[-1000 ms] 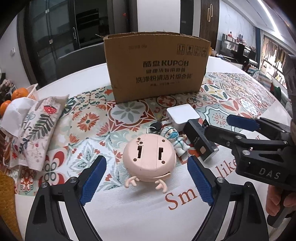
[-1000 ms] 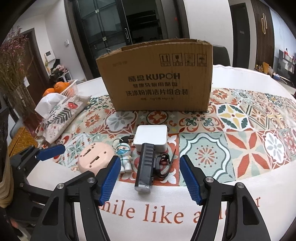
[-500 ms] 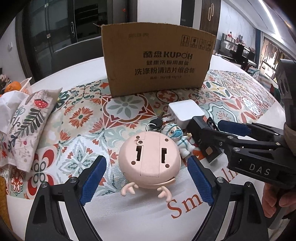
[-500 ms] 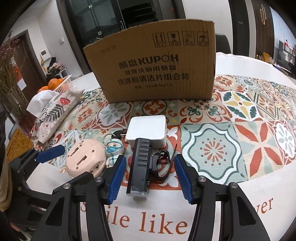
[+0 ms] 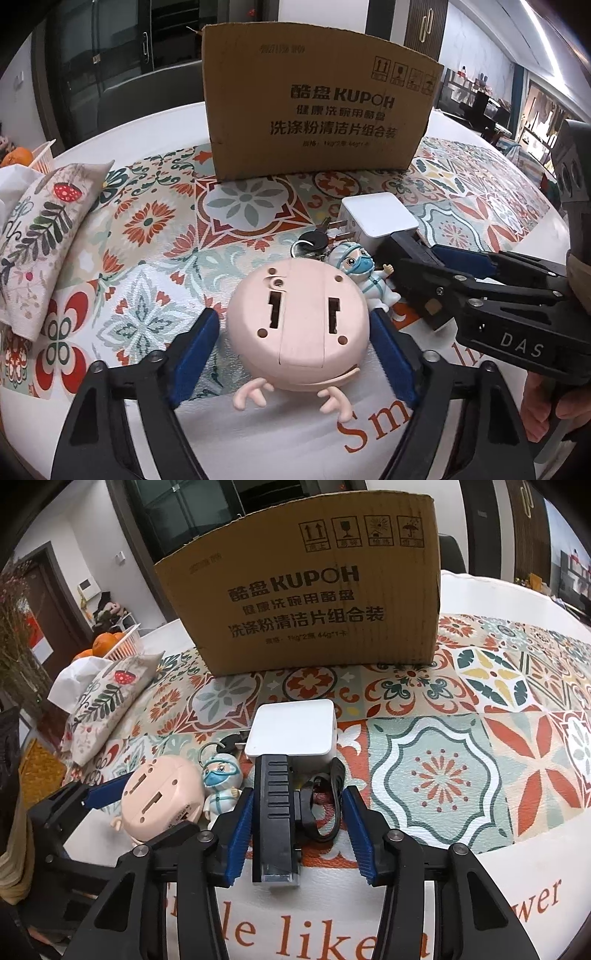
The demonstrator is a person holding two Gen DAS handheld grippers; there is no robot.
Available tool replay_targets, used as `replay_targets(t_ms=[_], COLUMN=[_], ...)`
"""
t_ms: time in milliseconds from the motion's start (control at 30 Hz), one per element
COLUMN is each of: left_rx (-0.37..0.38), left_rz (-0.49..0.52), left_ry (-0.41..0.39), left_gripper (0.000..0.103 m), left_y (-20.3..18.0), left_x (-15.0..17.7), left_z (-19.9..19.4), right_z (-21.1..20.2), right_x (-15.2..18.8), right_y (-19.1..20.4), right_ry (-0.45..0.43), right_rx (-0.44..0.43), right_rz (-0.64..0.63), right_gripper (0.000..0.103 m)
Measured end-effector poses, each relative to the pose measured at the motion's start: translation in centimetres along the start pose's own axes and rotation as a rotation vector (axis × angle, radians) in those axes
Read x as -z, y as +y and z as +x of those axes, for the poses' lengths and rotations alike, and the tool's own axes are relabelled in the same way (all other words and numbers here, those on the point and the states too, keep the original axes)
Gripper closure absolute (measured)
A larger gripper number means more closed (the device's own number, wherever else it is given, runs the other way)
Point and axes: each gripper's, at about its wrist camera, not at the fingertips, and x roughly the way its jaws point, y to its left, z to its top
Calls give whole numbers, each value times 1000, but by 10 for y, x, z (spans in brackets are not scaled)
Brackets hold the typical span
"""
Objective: Organize rigid objects
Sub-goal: 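Close the left gripper on the pink toy while the right grasps the black cable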
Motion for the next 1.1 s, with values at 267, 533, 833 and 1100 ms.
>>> replay_targets(t_ms=[267,533,833,1100], left_rx=[-25,-51,-60,-62], left_rz=[-10,-29,-40,-43], left_ry=[-12,-50,-98,-153], left_gripper=[31,31,31,31], left_y=[-1,-3,-9,-18], left_x=[4,5,-9,-27], left_z=[-2,-17,-34,-53], right_z=[-1,-12,-34,-57], right_x=[2,8,-1,-12], right_y=[7,9,7,6], right_ry=[-2,-19,-71,-130], right_rx=[-12,-20,-7,-17], right_rz=[-35,-55,-54,-49], right_gripper=[66,67,67,67])
